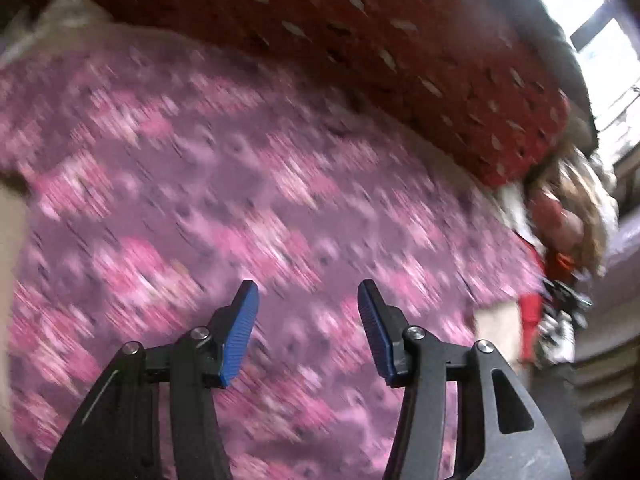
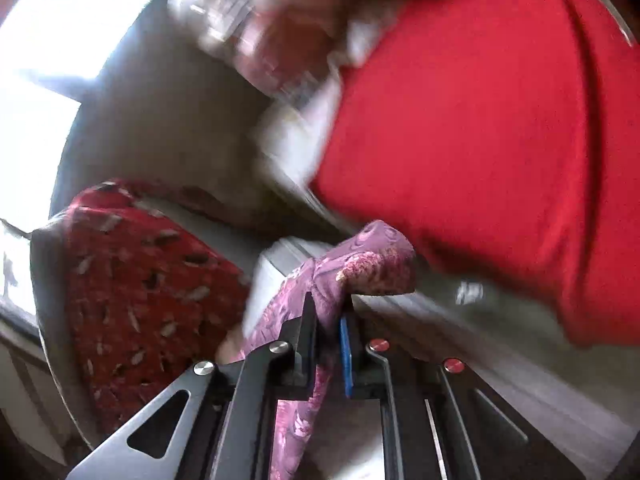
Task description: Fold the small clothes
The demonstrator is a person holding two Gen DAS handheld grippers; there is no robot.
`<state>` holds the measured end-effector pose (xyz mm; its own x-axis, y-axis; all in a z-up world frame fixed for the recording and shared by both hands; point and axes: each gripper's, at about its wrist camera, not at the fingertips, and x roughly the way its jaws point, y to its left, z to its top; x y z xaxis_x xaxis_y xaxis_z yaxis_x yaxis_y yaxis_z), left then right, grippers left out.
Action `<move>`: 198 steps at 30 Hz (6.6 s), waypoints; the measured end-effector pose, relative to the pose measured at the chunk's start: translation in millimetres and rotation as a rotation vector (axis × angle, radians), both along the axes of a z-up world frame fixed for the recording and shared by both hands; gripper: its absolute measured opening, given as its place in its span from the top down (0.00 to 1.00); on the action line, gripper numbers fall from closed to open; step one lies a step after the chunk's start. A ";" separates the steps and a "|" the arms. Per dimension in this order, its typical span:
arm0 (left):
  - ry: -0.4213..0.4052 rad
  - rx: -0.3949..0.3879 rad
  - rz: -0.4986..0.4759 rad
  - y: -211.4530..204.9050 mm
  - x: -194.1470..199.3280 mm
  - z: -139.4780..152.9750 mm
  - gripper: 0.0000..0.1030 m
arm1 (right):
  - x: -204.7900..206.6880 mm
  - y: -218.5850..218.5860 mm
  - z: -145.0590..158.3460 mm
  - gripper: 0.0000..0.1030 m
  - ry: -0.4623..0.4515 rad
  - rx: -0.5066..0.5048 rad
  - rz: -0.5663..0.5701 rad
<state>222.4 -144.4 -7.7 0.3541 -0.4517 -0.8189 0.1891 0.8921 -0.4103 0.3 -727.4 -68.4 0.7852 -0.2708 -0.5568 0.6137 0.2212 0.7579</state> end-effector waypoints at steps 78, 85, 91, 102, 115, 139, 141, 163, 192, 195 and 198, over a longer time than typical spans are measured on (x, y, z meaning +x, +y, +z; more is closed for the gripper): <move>-0.050 -0.153 0.283 98.4 64.0 -15.7 0.50 | 106.7 306.5 42.4 0.82 0.166 -0.299 0.580; 0.075 -0.251 0.326 116.1 69.9 -35.5 0.60 | 162.6 411.6 40.0 0.79 0.164 -0.336 0.902; -0.012 -0.346 0.465 188.2 51.0 0.0 0.42 | 223.4 499.6 30.1 0.79 0.114 -0.331 1.061; 0.030 -0.194 0.814 398.4 100.2 -11.5 0.38 | 245.6 597.7 1.5 0.61 0.120 -0.549 1.149; 0.145 -0.387 0.890 465.4 177.3 -76.0 0.48 | 249.0 587.8 -2.8 0.59 0.068 -0.508 1.147; 0.015 -0.409 0.554 342.5 134.4 48.7 0.92 | 215.3 525.9 35.2 0.56 0.169 -0.549 1.026; 0.000 -0.403 0.511 318.5 129.0 61.2 0.92 | 203.8 500.6 39.3 0.56 0.222 -0.611 0.976; 0.327 -0.350 0.225 71.3 83.4 -64.2 0.92 | 163.0 427.6 -4.7 0.20 0.322 -0.721 0.918; 0.160 -0.399 0.528 184.6 43.4 -62.8 0.41 | 231.0 544.1 35.2 0.94 0.066 -0.565 1.070; 0.153 -0.376 0.524 178.8 44.3 -60.6 0.41 | 212.9 503.7 42.2 0.94 -0.003 -0.495 1.001; 0.146 -0.356 0.524 173.0 43.3 -58.8 0.41 | 192.1 457.4 43.9 0.94 -0.022 -0.457 0.911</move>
